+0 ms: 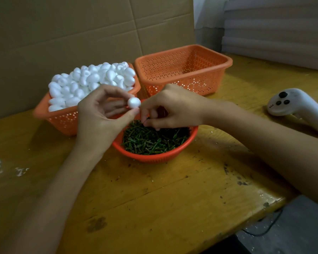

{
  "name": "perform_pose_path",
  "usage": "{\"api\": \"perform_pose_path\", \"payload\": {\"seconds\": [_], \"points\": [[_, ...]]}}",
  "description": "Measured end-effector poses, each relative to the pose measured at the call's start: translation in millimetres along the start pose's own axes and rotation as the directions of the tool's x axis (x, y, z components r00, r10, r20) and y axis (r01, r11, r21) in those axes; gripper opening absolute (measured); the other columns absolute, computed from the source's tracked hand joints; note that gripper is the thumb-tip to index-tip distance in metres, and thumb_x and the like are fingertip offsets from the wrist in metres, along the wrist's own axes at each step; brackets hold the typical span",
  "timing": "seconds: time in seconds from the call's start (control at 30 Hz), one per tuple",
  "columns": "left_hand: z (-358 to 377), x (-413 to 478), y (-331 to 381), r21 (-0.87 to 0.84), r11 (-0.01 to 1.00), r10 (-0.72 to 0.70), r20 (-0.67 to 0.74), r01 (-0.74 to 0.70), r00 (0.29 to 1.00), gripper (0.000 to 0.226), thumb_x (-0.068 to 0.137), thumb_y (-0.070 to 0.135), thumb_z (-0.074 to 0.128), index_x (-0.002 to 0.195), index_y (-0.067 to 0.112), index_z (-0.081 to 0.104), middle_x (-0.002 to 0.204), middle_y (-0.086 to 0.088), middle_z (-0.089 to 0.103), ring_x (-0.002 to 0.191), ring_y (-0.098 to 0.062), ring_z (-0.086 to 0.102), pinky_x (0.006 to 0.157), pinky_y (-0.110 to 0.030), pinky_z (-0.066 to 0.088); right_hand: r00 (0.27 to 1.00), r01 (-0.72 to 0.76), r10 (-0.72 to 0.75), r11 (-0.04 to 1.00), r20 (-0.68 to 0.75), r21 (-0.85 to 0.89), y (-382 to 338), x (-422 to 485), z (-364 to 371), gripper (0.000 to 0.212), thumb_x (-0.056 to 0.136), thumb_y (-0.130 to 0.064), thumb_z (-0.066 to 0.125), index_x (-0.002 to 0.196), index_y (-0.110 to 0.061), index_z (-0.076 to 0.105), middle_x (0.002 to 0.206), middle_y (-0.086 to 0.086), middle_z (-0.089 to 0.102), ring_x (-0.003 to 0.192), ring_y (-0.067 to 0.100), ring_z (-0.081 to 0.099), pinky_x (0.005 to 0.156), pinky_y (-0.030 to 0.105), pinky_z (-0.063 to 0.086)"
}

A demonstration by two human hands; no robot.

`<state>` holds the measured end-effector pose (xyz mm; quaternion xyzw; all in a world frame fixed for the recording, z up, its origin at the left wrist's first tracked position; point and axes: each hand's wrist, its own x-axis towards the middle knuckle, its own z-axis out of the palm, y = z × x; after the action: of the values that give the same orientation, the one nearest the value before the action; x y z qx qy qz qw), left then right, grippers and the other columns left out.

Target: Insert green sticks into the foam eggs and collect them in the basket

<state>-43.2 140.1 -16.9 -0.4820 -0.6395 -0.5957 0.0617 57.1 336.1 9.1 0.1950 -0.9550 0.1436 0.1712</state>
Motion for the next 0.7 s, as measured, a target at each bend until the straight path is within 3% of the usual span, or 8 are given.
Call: {"api": "perform_pose_path", "payload": {"seconds": [0.1,0.33,0.5,0.7], "points": [[-0.9,-1.5,-0.9,-0.070,0.996,-0.056,0.026,0.058,0.998,0.031,0.080,-0.004,0.086,0.100,0.015,0.071,0.101,0.001,0.081,0.097,-0.020,0.079,0.088,-0.029,0.062,1.000,0.001,-0.001,1.000,-0.007,0.002,1.3,0.4,1.1,0.014,0.088,-0.021,0.076,0.101,-0.027,0.076,0.073,-0.016,0.072,0.068,-0.006,0.061,0.069,0.021,0.047],[0.0,-1.0,-3.5,-0.152,0.983,-0.104,-0.004,0.102,0.995,0.029,0.083,-0.001,0.085,0.103,0.014,0.071,0.105,-0.003,0.081,0.094,-0.021,0.079,0.086,-0.027,0.061,1.000,0.025,-0.025,0.999,-0.007,0.027,3.6,0.6,2.6,0.010,0.091,-0.022,0.073,0.100,-0.026,0.075,0.070,-0.019,0.072,0.069,-0.013,0.061,0.068,0.007,0.036],[-2.3,0.9,-5.2,-0.172,0.979,-0.110,-0.006,0.108,0.994,0.029,0.083,0.006,0.088,0.103,0.019,0.070,0.106,-0.003,0.080,0.099,-0.023,0.079,0.086,-0.027,0.060,0.999,0.034,-0.034,0.999,0.000,0.034,3.0,0.8,2.0,0.007,0.093,-0.024,0.071,0.099,-0.026,0.074,0.069,-0.020,0.071,0.073,-0.010,0.064,0.069,0.008,0.037],[-4.2,1.2,-6.3,-0.192,0.977,-0.083,0.038,0.089,0.996,0.031,0.083,0.001,0.086,0.104,0.016,0.069,0.112,-0.004,0.080,0.106,-0.025,0.078,0.088,-0.028,0.061,1.000,0.018,-0.018,0.999,0.005,0.043,2.7,0.9,1.6,0.007,0.093,-0.024,0.071,0.099,-0.026,0.074,0.069,-0.020,0.071,0.073,-0.008,0.065,0.069,0.009,0.037]]}}
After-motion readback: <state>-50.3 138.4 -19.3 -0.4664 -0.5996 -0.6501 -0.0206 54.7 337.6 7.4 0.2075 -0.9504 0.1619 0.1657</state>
